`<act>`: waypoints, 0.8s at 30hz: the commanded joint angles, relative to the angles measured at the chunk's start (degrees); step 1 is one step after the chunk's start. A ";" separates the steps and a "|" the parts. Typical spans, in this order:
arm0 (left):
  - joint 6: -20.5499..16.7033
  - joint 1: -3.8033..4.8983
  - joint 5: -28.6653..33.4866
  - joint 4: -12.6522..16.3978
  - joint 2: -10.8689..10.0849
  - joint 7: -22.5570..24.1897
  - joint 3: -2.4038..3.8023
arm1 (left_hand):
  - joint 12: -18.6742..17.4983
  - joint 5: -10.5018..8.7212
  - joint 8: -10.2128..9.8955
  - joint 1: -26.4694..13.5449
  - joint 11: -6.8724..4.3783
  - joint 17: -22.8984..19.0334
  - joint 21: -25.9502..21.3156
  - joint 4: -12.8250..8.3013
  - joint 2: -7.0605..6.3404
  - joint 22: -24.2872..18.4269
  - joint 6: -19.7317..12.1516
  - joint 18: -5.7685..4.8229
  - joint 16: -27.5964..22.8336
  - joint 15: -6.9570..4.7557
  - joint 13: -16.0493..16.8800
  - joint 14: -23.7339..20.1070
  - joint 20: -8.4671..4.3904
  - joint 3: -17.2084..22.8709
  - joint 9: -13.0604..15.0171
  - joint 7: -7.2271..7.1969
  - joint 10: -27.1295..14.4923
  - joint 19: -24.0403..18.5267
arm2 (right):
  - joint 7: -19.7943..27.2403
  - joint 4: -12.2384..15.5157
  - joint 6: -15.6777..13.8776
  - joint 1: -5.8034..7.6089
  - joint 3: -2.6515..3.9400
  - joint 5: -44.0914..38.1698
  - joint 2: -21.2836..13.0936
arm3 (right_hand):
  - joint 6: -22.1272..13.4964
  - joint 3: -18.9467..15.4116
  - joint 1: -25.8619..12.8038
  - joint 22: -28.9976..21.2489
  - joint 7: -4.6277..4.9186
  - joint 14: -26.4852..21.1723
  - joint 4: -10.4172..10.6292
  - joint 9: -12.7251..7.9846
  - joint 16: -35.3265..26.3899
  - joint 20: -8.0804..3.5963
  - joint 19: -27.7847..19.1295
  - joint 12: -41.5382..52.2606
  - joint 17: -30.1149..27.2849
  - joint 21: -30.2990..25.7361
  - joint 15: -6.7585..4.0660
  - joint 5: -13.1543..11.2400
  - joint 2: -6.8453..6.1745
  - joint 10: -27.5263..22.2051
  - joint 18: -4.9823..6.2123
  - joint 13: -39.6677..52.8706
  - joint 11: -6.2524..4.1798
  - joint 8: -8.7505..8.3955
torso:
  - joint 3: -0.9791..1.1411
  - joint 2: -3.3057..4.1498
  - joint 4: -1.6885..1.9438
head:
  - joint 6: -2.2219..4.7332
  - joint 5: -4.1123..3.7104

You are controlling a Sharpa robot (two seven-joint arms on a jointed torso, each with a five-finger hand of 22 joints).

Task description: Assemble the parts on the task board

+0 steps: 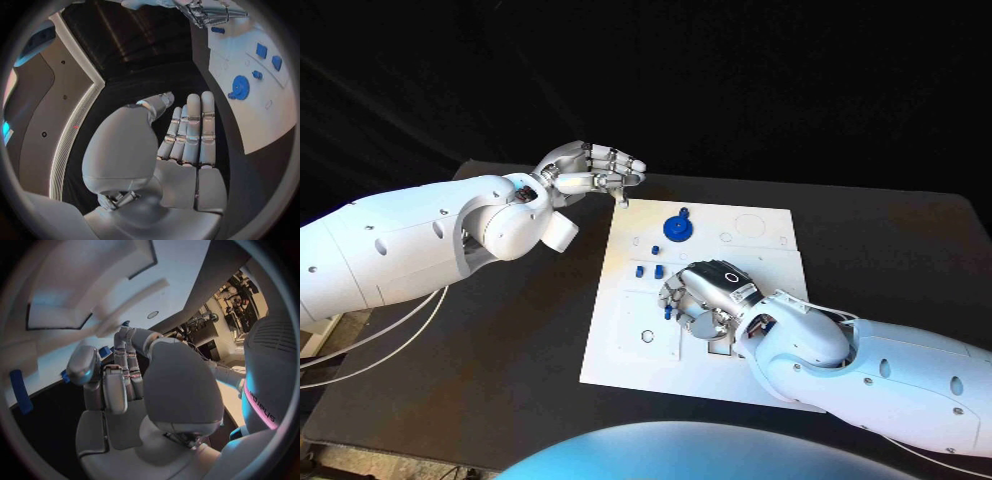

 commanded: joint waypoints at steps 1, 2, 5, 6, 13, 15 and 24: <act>0.97 0.04 -0.18 0.11 0.03 0.13 0.03 | 0.18 0.06 0.27 0.40 0.07 -0.08 -0.20 0.10 0.08 -0.09 -0.49 0.73 -0.31 0.10 -0.08 -0.17 0.25 -0.30 -0.08 1.78 -0.41 -0.15 | -0.17 0.12 1.51 -0.18 -0.14 -1.24 0.03 | 0.31 -0.37 -0.75 0.04 0.11 3.43 0.16 0.04 0.25 -0.09 -0.41 0.24 1.15 -0.22 -0.30 -0.14 0.01 1.47 -0.60 0.10 -1.22 0.27 | 0.02 0.00 0.00 | -0.04 0.06; 0.97 0.04 -0.18 0.11 0.03 0.12 0.03 | 0.18 0.06 0.27 0.40 0.07 -0.08 -0.20 0.10 0.08 -0.09 -0.49 0.73 -0.31 0.10 -0.08 -0.17 0.25 -0.30 -0.08 1.78 -0.41 -0.15 | -0.15 0.16 1.48 -0.18 -0.14 -1.32 0.00 | 0.31 -0.47 -0.86 0.01 0.10 3.43 0.18 0.06 0.26 -0.09 -0.44 0.22 1.15 -0.27 -0.31 -0.12 0.01 1.47 -0.59 0.12 -1.23 0.28 | 0.03 0.00 0.00 | -0.04 0.06; 0.95 0.04 -0.18 0.09 0.03 0.11 0.03 | 0.18 0.06 0.27 0.40 0.07 -0.08 -0.20 0.10 0.08 -0.09 -0.49 0.73 -0.31 0.10 -0.08 -0.17 0.25 -0.30 -0.08 1.78 -0.41 -0.15 | -0.05 0.25 1.41 -0.19 -0.15 -1.42 -0.11 | 0.29 -0.65 -1.05 -0.01 0.09 3.43 0.21 0.08 0.26 -0.08 -0.47 0.15 1.13 -0.33 -0.31 -0.13 -0.01 1.43 -0.58 0.14 -1.24 0.29 | 0.03 -0.02 -0.02 | -0.02 0.06; 0.95 0.04 -0.18 0.08 0.03 0.11 0.03 | 0.18 0.06 0.27 0.40 0.07 -0.08 -0.20 0.10 0.08 -0.09 -0.49 0.73 -0.31 0.10 -0.08 -0.17 0.25 -0.30 -0.08 1.78 -0.41 -0.15 | -0.01 0.27 1.40 -0.19 -0.15 -1.43 -0.16 | 0.26 -0.76 -1.16 0.02 0.08 3.43 0.23 0.10 0.25 -0.07 -0.46 0.10 1.10 -0.31 -0.31 -0.14 -0.03 1.39 -0.59 0.16 -1.24 0.29 | 0.02 -0.02 -0.02 | -0.03 0.07; 0.98 0.04 -0.19 -0.01 0.03 0.11 0.03 | 0.33 0.06 0.39 0.43 0.10 -0.09 -0.23 0.10 0.12 -0.11 -0.62 0.73 -0.32 0.14 -0.07 -0.28 0.28 -0.34 -0.09 1.81 -0.61 -0.23 | 0.25 0.55 1.51 -0.20 -0.16 -1.38 -0.59 | 0.01 -1.30 -1.68 0.03 0.09 3.45 0.32 0.11 0.34 -0.03 -0.50 -0.19 1.21 -0.38 -0.27 -0.27 -0.12 1.12 -0.60 0.20 -1.19 0.20 | 0.02 -0.02 -0.03 | -0.17 0.09; 0.99 0.04 -0.19 -0.04 0.02 0.11 0.03 | 0.33 0.06 0.39 0.43 0.10 -0.09 -0.23 0.10 0.12 -0.11 -0.62 0.73 -0.32 0.14 -0.07 -0.28 0.28 -0.34 -0.09 1.81 -0.61 -0.23 | 0.28 0.68 1.62 -0.20 -0.17 -1.36 -0.73 | -0.06 -1.44 -1.84 0.01 0.09 3.45 0.38 0.12 0.34 -0.01 -0.52 -0.27 1.18 -0.44 -0.25 -0.29 -0.12 1.05 -0.60 0.21 -1.17 0.18 | 0.03 -0.01 -0.03 | -0.21 0.14; 1.00 0.03 -0.19 -0.15 0.06 0.08 0.03 | 0.43 0.06 0.46 0.37 0.13 -0.09 -0.26 0.15 0.13 -0.12 -0.68 0.72 -0.30 0.17 -0.07 -0.33 0.32 -0.40 -0.08 1.83 -0.72 -0.28 | 0.29 0.87 2.24 -0.20 -0.18 -1.22 -1.05 | -0.78 -2.19 -2.73 -0.28 0.15 3.40 0.71 0.04 0.30 0.13 -0.71 -0.87 0.98 -0.99 -0.09 -0.29 -0.32 0.49 -0.53 0.18 -0.98 -0.16 | 0.02 -0.03 -0.01 | -0.20 0.09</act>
